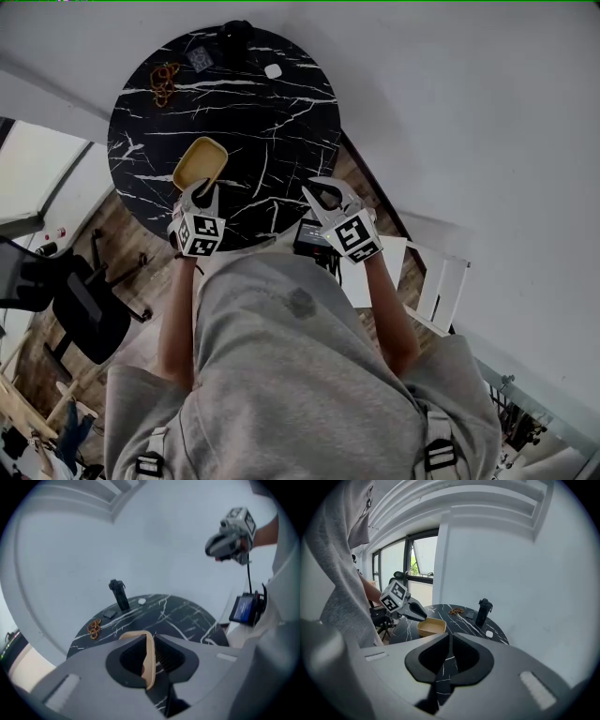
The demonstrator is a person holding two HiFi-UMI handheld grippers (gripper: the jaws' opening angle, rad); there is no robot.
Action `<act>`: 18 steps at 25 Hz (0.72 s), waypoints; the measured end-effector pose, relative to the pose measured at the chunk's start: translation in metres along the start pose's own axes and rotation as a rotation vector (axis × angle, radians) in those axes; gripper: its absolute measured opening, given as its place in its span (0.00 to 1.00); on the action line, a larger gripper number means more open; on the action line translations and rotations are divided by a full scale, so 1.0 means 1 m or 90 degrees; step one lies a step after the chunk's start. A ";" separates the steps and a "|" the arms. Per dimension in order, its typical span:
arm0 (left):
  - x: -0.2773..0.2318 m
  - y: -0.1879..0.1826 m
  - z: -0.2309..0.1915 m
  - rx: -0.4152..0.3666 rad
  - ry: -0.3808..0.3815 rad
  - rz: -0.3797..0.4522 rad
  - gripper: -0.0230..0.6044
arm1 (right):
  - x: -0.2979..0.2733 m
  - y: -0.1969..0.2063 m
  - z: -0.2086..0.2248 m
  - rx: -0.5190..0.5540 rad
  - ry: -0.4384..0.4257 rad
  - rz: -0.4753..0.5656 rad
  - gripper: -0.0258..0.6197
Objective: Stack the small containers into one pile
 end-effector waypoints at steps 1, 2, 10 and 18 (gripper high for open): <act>0.010 -0.013 -0.005 0.025 0.000 0.042 0.12 | -0.001 -0.007 0.001 0.008 0.006 0.012 0.09; 0.021 -0.026 -0.010 0.044 -0.003 0.081 0.12 | -0.002 -0.015 0.001 0.021 0.012 0.025 0.08; 0.122 -0.118 -0.027 0.086 -0.044 0.332 0.07 | 0.008 -0.116 -0.017 0.133 0.049 0.190 0.06; 0.144 -0.118 -0.017 0.120 -0.026 0.359 0.04 | 0.000 -0.149 -0.044 0.156 0.038 0.265 0.06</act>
Point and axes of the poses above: the fingertips, and each gripper's own axes: x backward along the fingers, z to its right, y out of its underside, the point moved 7 cm from there along x, backward along the fingers, and after that the axes turned 2 degrees about -z, right-handed, at the moved point
